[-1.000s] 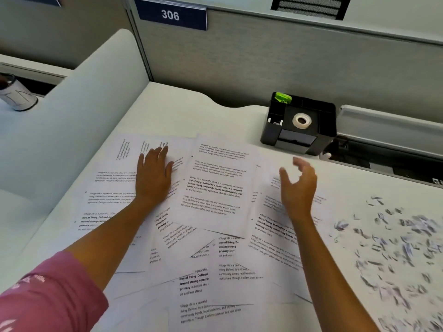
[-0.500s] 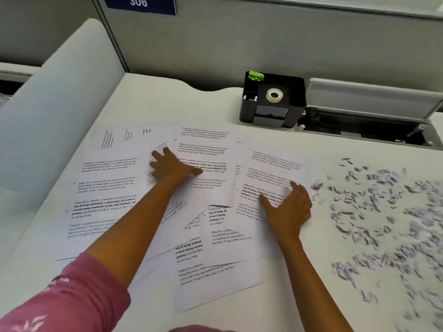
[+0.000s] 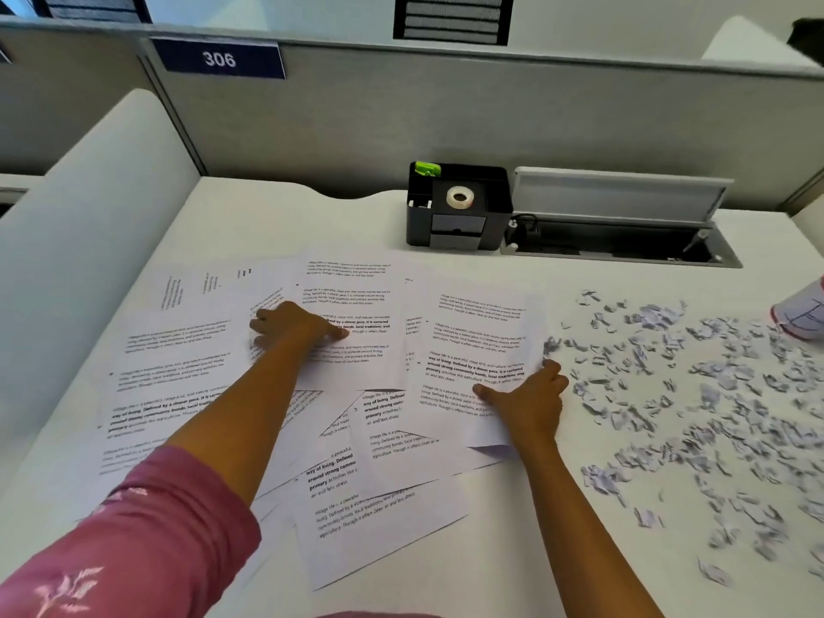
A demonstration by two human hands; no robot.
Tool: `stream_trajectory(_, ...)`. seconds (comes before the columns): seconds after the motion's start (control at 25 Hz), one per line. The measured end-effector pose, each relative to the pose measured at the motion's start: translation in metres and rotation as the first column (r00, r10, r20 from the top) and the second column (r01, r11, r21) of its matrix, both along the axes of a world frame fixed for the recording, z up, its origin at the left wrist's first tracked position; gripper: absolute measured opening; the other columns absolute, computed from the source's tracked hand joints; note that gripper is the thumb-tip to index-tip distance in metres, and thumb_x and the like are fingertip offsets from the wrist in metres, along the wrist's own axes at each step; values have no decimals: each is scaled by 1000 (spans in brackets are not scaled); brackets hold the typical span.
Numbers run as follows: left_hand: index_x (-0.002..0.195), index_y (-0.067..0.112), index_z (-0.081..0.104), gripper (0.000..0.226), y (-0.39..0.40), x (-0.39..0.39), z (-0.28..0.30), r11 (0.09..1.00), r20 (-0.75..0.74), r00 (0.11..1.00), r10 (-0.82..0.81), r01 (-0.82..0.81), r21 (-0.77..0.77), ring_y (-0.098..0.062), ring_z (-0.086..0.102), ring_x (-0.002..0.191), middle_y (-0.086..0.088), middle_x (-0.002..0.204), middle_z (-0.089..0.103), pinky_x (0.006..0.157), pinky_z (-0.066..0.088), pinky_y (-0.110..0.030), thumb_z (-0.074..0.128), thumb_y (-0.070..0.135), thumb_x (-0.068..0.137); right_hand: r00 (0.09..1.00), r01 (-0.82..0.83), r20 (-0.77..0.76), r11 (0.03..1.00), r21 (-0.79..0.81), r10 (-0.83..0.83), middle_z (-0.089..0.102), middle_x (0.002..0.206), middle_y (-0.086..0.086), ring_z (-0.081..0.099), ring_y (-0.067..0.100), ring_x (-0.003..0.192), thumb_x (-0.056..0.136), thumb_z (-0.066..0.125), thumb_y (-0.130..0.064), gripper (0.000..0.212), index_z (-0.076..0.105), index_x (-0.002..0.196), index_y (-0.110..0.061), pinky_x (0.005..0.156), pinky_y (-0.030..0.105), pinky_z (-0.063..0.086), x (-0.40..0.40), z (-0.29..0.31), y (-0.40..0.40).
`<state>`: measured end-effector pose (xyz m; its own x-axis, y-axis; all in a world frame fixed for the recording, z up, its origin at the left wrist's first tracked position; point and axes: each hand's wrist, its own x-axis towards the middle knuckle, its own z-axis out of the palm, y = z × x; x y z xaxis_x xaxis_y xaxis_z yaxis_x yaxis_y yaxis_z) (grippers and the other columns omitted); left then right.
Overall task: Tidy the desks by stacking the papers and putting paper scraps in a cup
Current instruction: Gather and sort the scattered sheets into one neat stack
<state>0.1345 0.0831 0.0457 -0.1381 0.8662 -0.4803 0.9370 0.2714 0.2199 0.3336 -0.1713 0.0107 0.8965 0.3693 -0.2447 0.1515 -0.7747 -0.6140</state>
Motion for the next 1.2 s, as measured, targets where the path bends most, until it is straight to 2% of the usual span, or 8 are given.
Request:
stream_trajectory(0.08,146,6,25,123,-3,2,3,1000,12,1000,1,-1,12,-38,16,145,-20,156,16,113,25,-50,88,58,55,1000,15,1,1000,25,-15,52,132,16,57,39,115,60,93,-37,102,32,136,-9,87,44,50,3,2,-5)
stream_trajectory(0.24,154,7,-1,138,-3,0,-4,998,164,986,32,-39,41,-42,16,146,-24,160,1,116,24,-49,92,43,58,999,38,-44,971,238,-28,64,124,14,62,35,110,91,69,-26,47,50,130,-8,91,42,50,23,-2,-20)
stream_trajectory(0.32,153,8,0,137,-2,-2,-9,993,299,950,90,-109,46,-41,23,144,-22,159,12,116,27,-51,94,34,58,993,63,-111,941,334,-27,64,125,14,62,33,111,96,60,-22,35,55,128,-8,94,41,50,34,-5,-28)
stream_trajectory(0.48,129,7,47,78,-2,-18,-11,977,391,915,96,-161,136,-36,58,117,-14,128,59,97,49,-48,87,27,65,968,170,-241,890,422,-71,61,129,10,59,31,117,98,59,-21,39,54,133,-6,93,35,47,44,-2,-36)
stream_trajectory(0.64,110,7,67,31,-3,-39,-3,965,494,869,34,-157,210,-33,66,102,-11,113,70,87,51,-34,68,24,84,978,128,-205,881,456,-36,61,131,8,57,27,120,97,60,-25,36,56,130,-11,98,40,48,39,-7,-36)
stream_trajectory(0.8,115,7,66,27,-7,-59,25,912,696,718,9,-292,289,-23,62,106,-1,108,64,89,44,-28,63,22,94,998,23,-67,881,472,10,61,129,4,55,23,119,98,59,-28,42,56,133,-7,100,38,45,23,-9,-31)
stream_trajectory(1.0,111,21,62,16,-19,-83,46,928,883,462,81,-359,103,-13,66,89,4,103,67,85,53,-32,63,20,95,991,-104,-23,874,476,130,61,112,2,56,19,101,99,57,-24,30,59,124,-8,85,29,43,-9,-11,-19)
stream_trajectory(1.2,114,15,64,24,-71,-70,17,972,828,561,7,-198,127,-8,64,92,6,109,66,78,53,-23,63,28,94,963,-159,-109,847,507,245,67,103,1,64,17,90,100,55,-22,16,60,113,-14,72,22,47,-23,-19,-1)
